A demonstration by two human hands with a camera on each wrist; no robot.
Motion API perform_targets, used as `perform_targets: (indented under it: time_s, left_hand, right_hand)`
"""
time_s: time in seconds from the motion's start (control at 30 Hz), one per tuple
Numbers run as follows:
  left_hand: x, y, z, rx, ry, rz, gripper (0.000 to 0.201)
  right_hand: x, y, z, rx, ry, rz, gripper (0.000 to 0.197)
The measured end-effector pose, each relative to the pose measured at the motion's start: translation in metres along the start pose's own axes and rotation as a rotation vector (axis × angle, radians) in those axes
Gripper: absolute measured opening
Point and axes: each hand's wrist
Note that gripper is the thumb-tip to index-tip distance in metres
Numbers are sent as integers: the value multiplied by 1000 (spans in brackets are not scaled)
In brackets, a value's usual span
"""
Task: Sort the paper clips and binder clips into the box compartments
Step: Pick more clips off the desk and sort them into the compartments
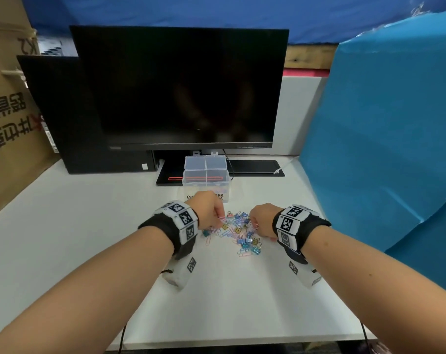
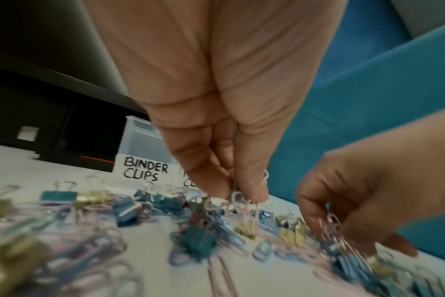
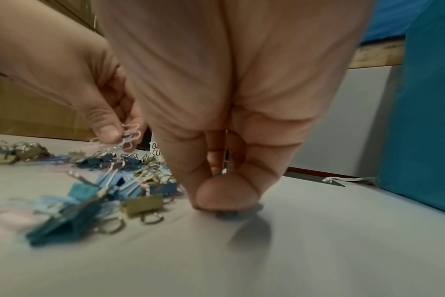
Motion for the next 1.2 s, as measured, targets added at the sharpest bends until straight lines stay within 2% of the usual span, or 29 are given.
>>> perform_targets:
  time_s: [0.1,0.2,0.27,0.4,0.47,0.5,0.57,0.67,0.73,0.8,0.87,0.97,1.07,1.2]
  left_hand:
    - [9,-4,15,85,-93,-14,17]
    - [14,-8,31,159,-186,-15,15]
    - [16,-10,42,197,-255,-7,19]
    - [17,-12,59,289,-371,13,19]
    - [16,-13,64,341,-418,25,15]
    - [16,-14,65,362,-441,27,11]
    - [15,-16,67,395,-498,30,7]
    - [15,-19,67,446,-597,30,9]
    - [16,-20,68,460,-663,35,13]
    - [18,-21,70,458,-742,38,17]
    - [20,-22,71,462,-862,47,18]
    - [27,-24,69,471,-1039,70,20]
    - [33,-24,69,514,-1232,114,21]
    - [36,-19,80,609,-1376,94,17]
  right_hand:
    - [-4,4,1,25,-44,-26,8]
    - [-9,8,0,41,-41,-50,26]
    - [-8,7,1,56,-58,-39,6]
    - [-10,9,-1,66,-32,-50,13]
    - [-10,10,-2,47,-1,-51,23]
    - [-9,9,-2,45,10,-35,23]
    - [-9,8,-1,38,23,-17,5]
    - [-9,8,-2,22,72,1,31]
    - [-4,5,-4,-4,143,42,26]
    - [0,3,-11,-13,291,114,21]
    - [2,2,-19,-16,649,174,21]
    - [0,0,-27,1,1181,103,23]
    - [-2,4,-28,48,1408,29,24]
    - [-2,10,-26,83,1635,32,18]
Point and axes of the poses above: each hand's wrist, its own y-axis towards the middle knuckle, its own x-axis out of the back of the hand, z = x × y, and after that the axes turned 3 degrees about z, right-handed
